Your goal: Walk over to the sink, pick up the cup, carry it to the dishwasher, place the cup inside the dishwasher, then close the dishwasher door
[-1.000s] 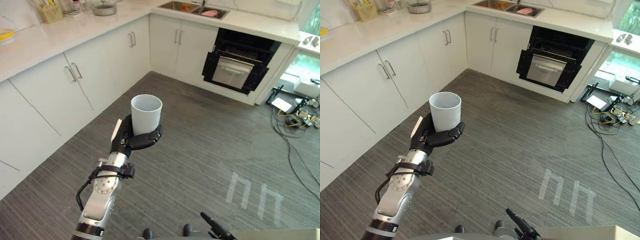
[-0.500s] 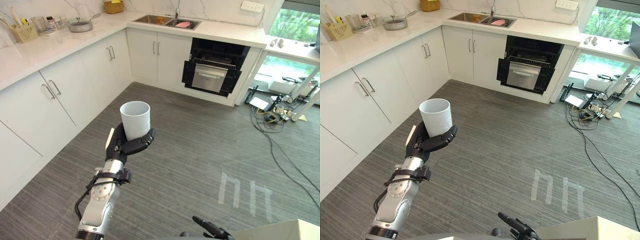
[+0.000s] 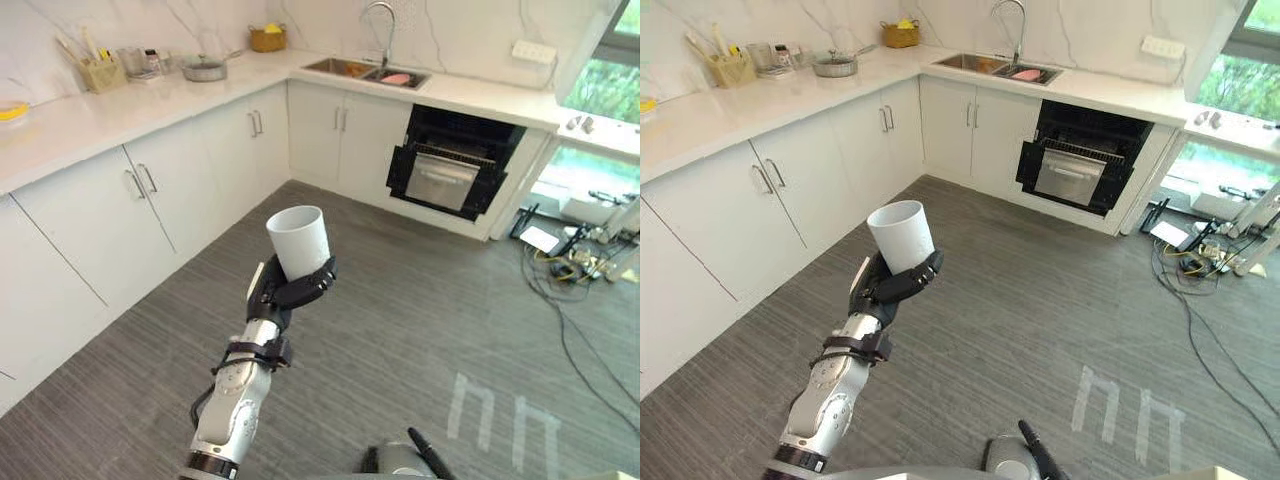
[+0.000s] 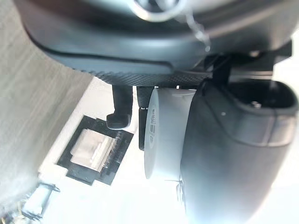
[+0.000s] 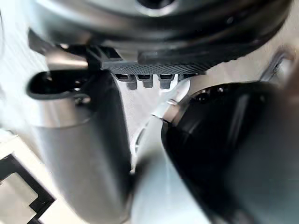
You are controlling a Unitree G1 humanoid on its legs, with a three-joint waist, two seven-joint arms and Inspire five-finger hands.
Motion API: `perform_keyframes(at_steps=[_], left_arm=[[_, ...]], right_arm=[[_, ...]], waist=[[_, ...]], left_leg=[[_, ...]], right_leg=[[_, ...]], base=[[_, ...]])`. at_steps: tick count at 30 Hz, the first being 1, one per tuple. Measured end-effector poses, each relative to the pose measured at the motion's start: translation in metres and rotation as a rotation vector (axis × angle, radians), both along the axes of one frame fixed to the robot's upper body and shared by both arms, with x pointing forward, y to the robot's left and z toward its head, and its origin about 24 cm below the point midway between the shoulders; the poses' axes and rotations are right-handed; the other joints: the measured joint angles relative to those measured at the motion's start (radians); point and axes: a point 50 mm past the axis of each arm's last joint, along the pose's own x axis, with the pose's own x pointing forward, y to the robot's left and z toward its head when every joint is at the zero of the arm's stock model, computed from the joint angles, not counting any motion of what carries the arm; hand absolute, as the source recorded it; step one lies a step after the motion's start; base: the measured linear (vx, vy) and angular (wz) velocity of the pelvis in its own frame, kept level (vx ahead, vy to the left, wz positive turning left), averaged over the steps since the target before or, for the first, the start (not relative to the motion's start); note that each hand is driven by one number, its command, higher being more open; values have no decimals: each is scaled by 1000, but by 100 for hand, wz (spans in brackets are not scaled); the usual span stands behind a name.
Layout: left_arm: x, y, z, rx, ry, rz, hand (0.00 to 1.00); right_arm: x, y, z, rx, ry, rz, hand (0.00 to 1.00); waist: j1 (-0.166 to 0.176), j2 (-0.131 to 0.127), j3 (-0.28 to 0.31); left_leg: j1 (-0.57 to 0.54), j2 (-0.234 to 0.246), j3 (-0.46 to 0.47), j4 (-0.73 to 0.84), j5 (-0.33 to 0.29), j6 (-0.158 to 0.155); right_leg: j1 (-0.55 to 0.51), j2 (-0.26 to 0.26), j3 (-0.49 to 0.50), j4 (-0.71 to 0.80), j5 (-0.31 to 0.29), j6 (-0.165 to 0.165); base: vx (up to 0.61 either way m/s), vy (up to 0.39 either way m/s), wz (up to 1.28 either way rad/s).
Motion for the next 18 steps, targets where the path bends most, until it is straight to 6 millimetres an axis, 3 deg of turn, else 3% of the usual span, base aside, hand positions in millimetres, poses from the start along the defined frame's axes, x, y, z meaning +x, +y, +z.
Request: perform_keyframes(at_steps=[1, 4, 6, 7, 8, 9, 11, 12, 13, 14, 15, 16, 17, 18], left_arm=[[0, 1, 0, -6, 1, 4, 0], [-1, 2, 0, -31, 4, 12, 0], [-2, -5, 4, -50, -8, -19, 0], [-3, -10, 8, -77, -23, -29, 0], [-2, -20, 14, -130, -40, -38, 0], [-3, -23, 15, -147, -43, -36, 0], [-3, -24, 22, -165, -69, -28, 0], [-3, -21, 24, -158, -78, -15, 0], [-2, -18, 30, -166, -99, 2, 0], [-2, -17, 32, -169, -107, 9, 0], [-3, -14, 34, -173, -117, 23, 0], [-3, -12, 34, -172, -119, 29, 0], [-6, -6, 31, -162, -112, 50, 0], [-8, -2, 29, -151, -103, 62, 0]], right_arm=[[-1, 1, 0, 3, 5, -1, 100], [-6, 0, 1, 0, 28, -8, 100], [-13, -4, 2, -11, 44, -23, 100], [-20, -3, 2, -9, 61, -31, 100], [-17, -14, 4, -38, 46, -39, 100], [-17, -20, 5, -55, 48, -36, 100], [-19, -24, 7, -76, 37, -8, 100], [-18, -24, 7, -87, 36, 14, 100], [-15, -25, 7, -106, 28, 40, 100], [-11, -26, 8, -111, 19, 47, 100], [-1, -26, 8, -110, -8, 55, 100], [5, -25, 9, -109, -25, 62, 100], [27, -22, 11, -106, -81, 99, 100], [43, -20, 13, -109, -124, 125, 100]], waist=[[2, -4, 3], [1, 0, -7], [-15, 28, -33], [-27, 44, -49], [-25, 79, -38], [-25, 98, -42], [-20, 111, -40], [-13, 110, -40], [2, 106, -39], [7, 102, -36], [24, 95, -31], [36, 92, -30], [58, 81, -33], [57, 73, -33]], left_leg=[[6, -1, 1, 17, -17, -3], [36, 8, -15, 118, -123, -20], [53, 40, -45, 117, -161, -9], [59, 70, -53, 213, -187, 1], [-35, 120, -53, 574, -146, -31], [-66, 147, -46, 669, -91, -18], [-141, 232, -52, 862, 192, 8], [-173, 255, -54, 923, 328, -1], [-255, 276, -52, 1016, 215, -6], [-288, 274, -50, 1023, 157, -4], [-338, 272, -31, 971, 60, -7], [-350, 271, -14, 908, 27, -16], [-352, 240, 35, 637, -17, -28], [-348, 191, 38, 425, -9, -35]], right_leg=[[0, -7, -13, -23, 8, -6], [15, 1, 45, 42, 56, -74], [0, 32, 53, 135, 59, -88], [14, 39, 21, 163, 43, -104], [35, 73, 4, 202, -12, -116], [52, 90, -1, 210, -33, -122], [135, 145, 8, 177, -80, -135], [183, 160, 21, 134, -85, -142], [240, 175, 48, 86, -94, -159], [262, 176, 56, 71, -99, -161], [306, 176, 76, 38, -107, -162], [323, 176, 87, 25, -100, -152], [352, 165, 104, 4, -97, -139], [376, 151, 112, -13, -101, -130]], base=[[323, -127, -1], [362, -203, 13], [455, -234, 58], [534, -177, 58], [533, -164, 40], [494, -170, 0], [508, -181, -28], [536, -126, -56], [540, -91, -50], [636, -118, -57], [513, -94, -44], [462, -70, -82], [443, -21, -75], [448, 8, -59]])
